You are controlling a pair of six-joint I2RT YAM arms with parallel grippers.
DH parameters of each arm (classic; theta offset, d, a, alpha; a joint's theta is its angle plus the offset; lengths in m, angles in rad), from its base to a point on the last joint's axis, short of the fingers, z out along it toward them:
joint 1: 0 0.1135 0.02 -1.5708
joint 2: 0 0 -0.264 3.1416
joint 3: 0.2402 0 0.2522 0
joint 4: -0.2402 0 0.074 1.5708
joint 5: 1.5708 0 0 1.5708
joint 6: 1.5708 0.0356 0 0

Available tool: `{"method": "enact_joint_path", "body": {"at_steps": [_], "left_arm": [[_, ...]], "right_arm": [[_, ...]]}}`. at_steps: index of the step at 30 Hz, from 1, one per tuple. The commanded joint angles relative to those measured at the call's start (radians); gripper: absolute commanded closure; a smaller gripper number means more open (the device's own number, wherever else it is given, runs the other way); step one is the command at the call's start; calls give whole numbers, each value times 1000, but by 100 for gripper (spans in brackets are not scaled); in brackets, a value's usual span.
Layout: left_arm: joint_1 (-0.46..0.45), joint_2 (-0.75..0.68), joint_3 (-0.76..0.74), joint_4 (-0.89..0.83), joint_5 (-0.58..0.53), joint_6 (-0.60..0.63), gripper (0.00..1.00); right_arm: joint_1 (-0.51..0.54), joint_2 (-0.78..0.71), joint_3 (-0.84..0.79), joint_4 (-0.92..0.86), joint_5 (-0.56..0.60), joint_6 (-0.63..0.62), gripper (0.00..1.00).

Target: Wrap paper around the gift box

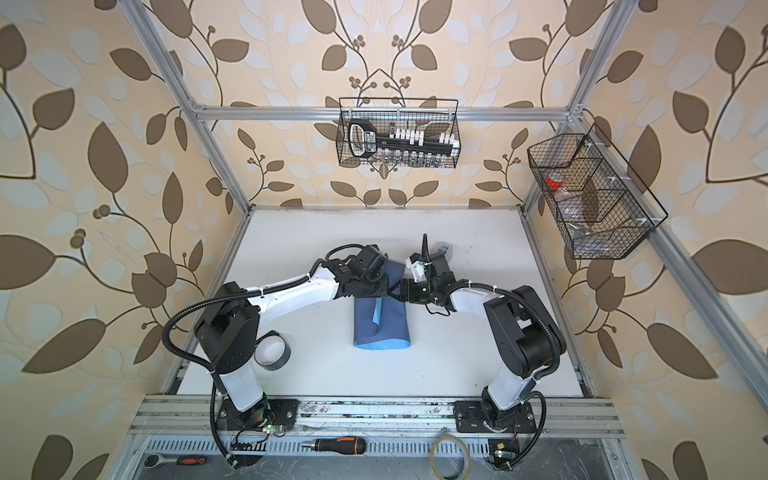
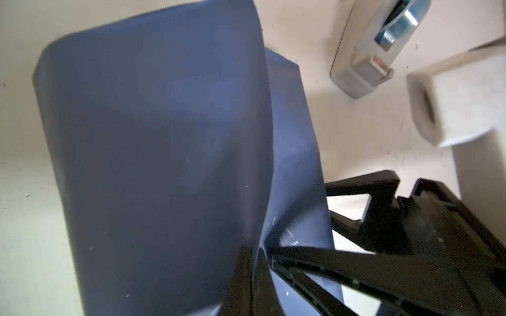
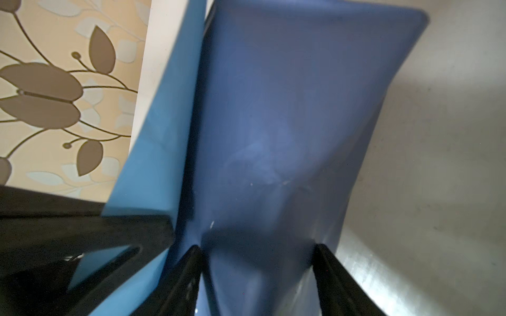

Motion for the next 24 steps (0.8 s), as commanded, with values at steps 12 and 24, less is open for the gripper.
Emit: {"method": "enact_joint_path", "body": {"at_steps": [12,24], "left_arm": [[41,-108,-115,241,138,-161,100],[47,-92,-173,370,194,-247,100]], "right_arm": [[33,78,-83,-127,125,21,38],[41,79,-90,-108,129,35,38]]}}
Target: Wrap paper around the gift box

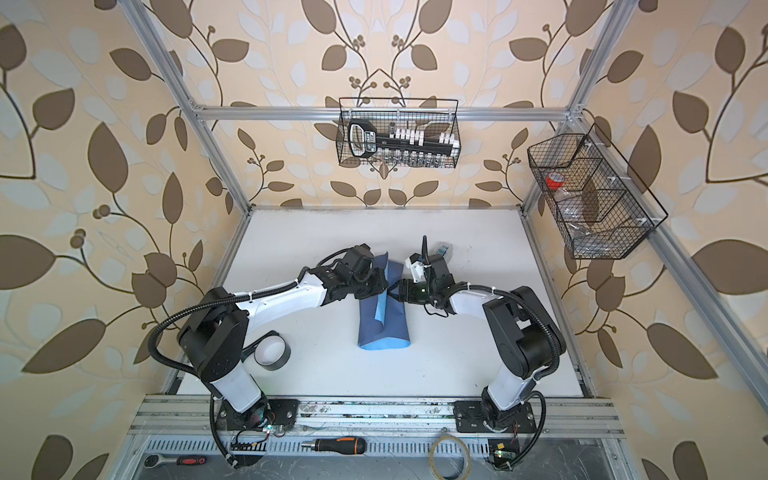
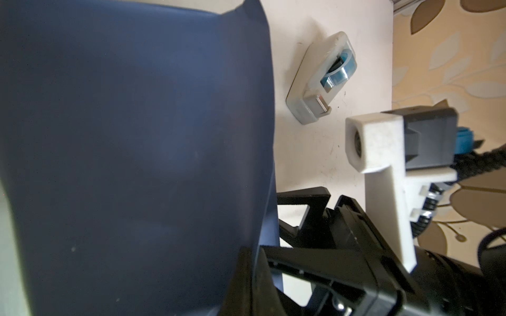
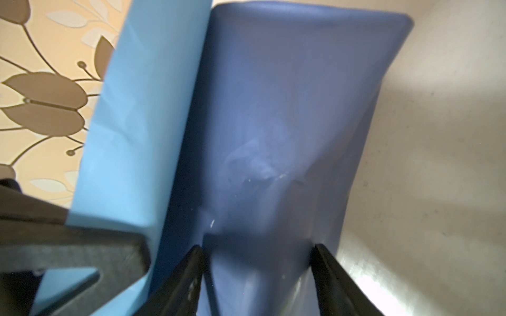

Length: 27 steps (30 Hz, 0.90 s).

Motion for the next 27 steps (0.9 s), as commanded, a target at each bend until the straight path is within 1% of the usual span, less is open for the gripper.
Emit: {"method": "enact_joint_path", "body": {"at_steps": [1,5,12,19,27], "left_arm": [[12,-23,-26,110,40,-55,100],[15,-41,-67,165,36,-87,100],[38,-77,-196,382,52,-179,100],[39,-71,-274,537,64,-222,100],[39,-44,-304,645,86,-273,100]], "right_arm": [[27,81,-69,-167,109,-4,38],[35,84,-74,-158,113,6,39],[47,84,-77,-152,119,14,39],[46,87,-74,-155,124,14,39],[48,87,-83,-145,126,18,39]]}}
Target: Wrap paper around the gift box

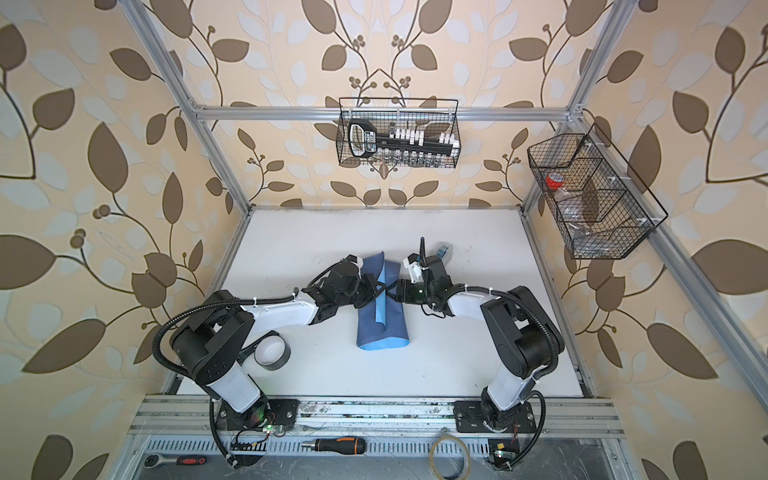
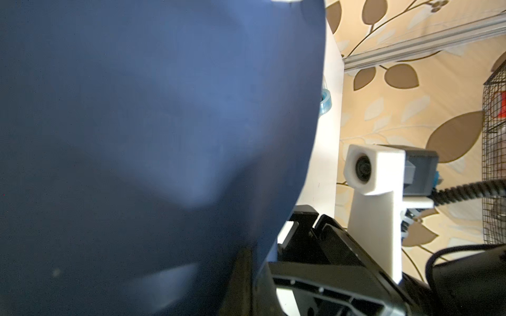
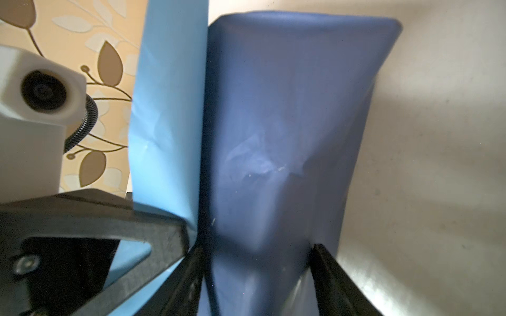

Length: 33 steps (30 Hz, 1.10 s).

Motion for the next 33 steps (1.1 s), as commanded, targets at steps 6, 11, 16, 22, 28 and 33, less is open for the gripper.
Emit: {"method": "enact_joint_path", "body": {"at_steps": [6,11,16,22,28,33], "left_arm": [[3,10,-24,227,41,-83,100],[2,27,-33,269,54,-101,100],[3,45,-42,297,57,-110,100],[2,51,-87,317,45,-112,100],[-1,64,-151,330,17,-109,100],[-1,81,-188,351,11,-116,93]], "right_arm": [[22,78,-81,-187,93,1,39],[22,80,-80,-185,91,4,39],[22,81,-80,-187,93,4,39],[21,79,-75,-196,92,-3,39],[9,65,-63,-212,92,-12,39],[5,58,-53,-227,93,-17,39]]}}
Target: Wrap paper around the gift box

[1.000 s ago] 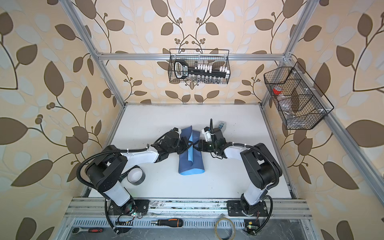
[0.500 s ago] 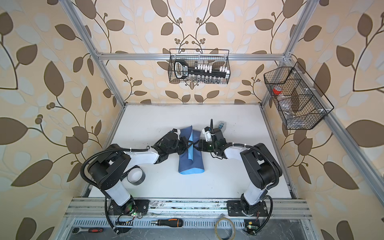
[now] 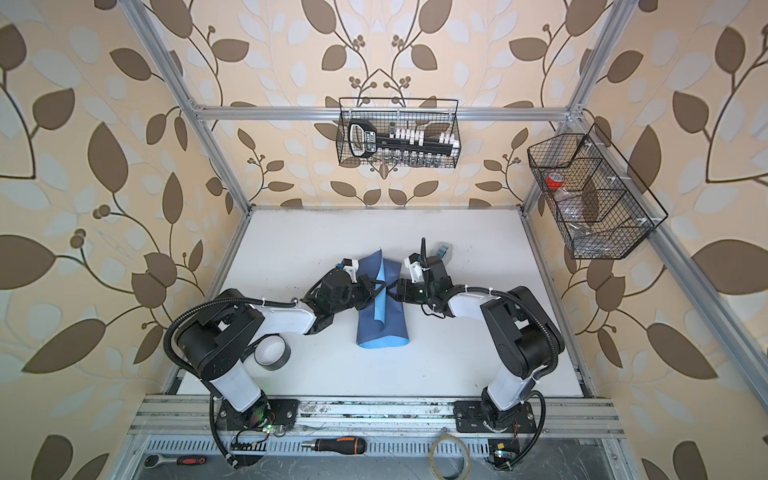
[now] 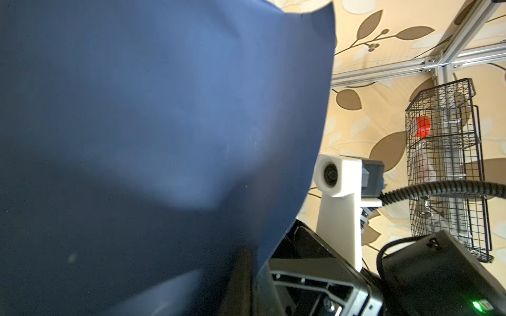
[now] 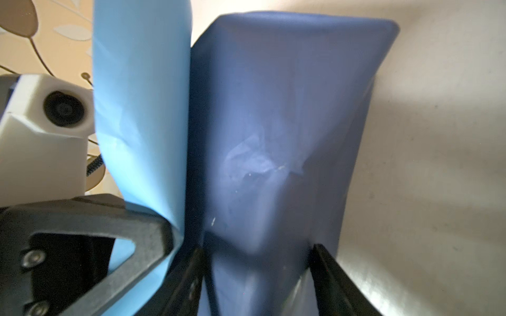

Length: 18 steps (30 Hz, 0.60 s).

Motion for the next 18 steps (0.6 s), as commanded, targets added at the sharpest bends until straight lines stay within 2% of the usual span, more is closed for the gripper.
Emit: {"method": "enact_joint_path", "body": {"at_steps": [1,7,18], "left_arm": [[-14,46,-44,-17,-7,-2,91],[-16,42,-68,-29,-20,6,80],[-15,66,-97,-25,-34,6,67]], "right_arm": [[6,59,-42,-252,79,-31,39],[3,48,-32,-266,81,-36,39],[-29,2,9,-320,79,-56,39]]}}
